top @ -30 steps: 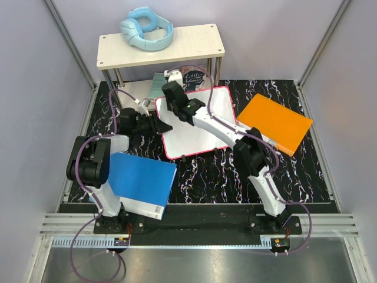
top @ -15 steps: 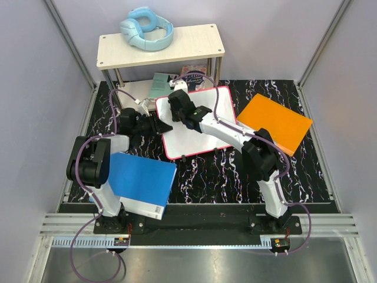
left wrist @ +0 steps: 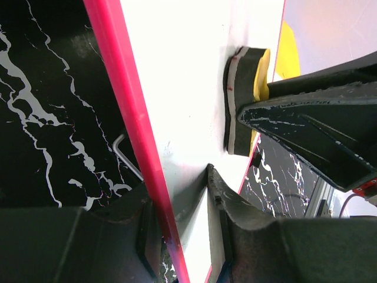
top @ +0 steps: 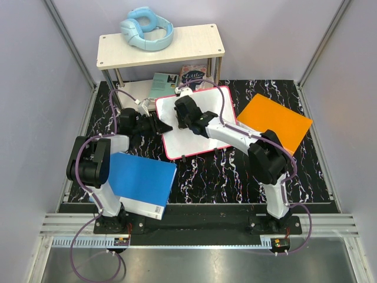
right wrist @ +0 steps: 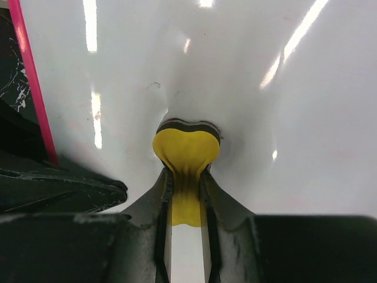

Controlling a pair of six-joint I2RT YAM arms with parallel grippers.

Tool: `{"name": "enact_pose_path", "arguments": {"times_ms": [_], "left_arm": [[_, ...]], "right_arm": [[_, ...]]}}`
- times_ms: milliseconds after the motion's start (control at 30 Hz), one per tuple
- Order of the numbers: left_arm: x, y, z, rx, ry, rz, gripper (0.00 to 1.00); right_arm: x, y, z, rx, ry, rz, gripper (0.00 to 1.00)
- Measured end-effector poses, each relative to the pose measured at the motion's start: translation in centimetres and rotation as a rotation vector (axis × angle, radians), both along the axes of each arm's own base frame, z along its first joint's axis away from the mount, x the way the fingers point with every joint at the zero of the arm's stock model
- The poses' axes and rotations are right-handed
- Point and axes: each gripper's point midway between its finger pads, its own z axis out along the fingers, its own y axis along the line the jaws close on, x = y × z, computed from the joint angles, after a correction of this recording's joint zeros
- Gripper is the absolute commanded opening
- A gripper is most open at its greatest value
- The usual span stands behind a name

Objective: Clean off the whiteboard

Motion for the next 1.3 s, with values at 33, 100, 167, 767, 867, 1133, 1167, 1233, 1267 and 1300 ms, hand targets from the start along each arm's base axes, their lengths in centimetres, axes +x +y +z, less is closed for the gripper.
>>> {"name": "enact_pose_path", "arguments": {"times_ms": [33,100,167,767,867,1133,1167,1233,1267,1300], "left_arm": [[0.0,0.0,0.0,0.0,0.0,0.0,0.0],[0.0,0.0,0.0,0.0,0.0,0.0,0.0],[0.0,0.0,0.0,0.0,-0.001,0.0,0.0],[-0.1,-0.1,0.5,0.012,-0.035,-0.017,0.0],[-0.3,0.0,0.5,0.027,-0.029,-0.015,0.0],[-0.4,0.2,1.5,0.096,-0.03,-0.041,0.0],[-0.5,0.3,1.6,0.107,-0.026,-0.046,0.0],[-0.8,0.4,1.6,0.124,-0.02,-0.053,0.0],[-0.9,0.5,1.6,0.133,-0.015,-0.056,0.0],[-1.1,0.6,1.6,0.142,-0.01,-0.059,0.0]], "right_arm": [[-0.1,-0.1,-0.1,-0.002,0.003,-0.005,0.0],[-0.1,-0.3,-0.3,-0.002,0.008,-0.019,0.0],[-0.4,-0.8,-0.5,-0.013,0.018,-0.039,0.0],[-13.3,-16.5,-5.9,-0.384,0.355,-0.208,0.05],[-16.2,-17.0,-5.4,-0.365,0.387,-0.184,0.12],[-22.6,-17.6,-8.5,-0.376,0.528,-0.139,0.66],[-22.9,-17.9,-8.8,-0.383,0.54,-0.148,0.73],[-23.2,-18.1,-8.9,-0.385,0.549,-0.162,0.93],[-23.1,-18.1,-8.9,-0.382,0.547,-0.168,0.98],[-23.0,-18.1,-8.8,-0.38,0.545,-0.172,1.0]]}}
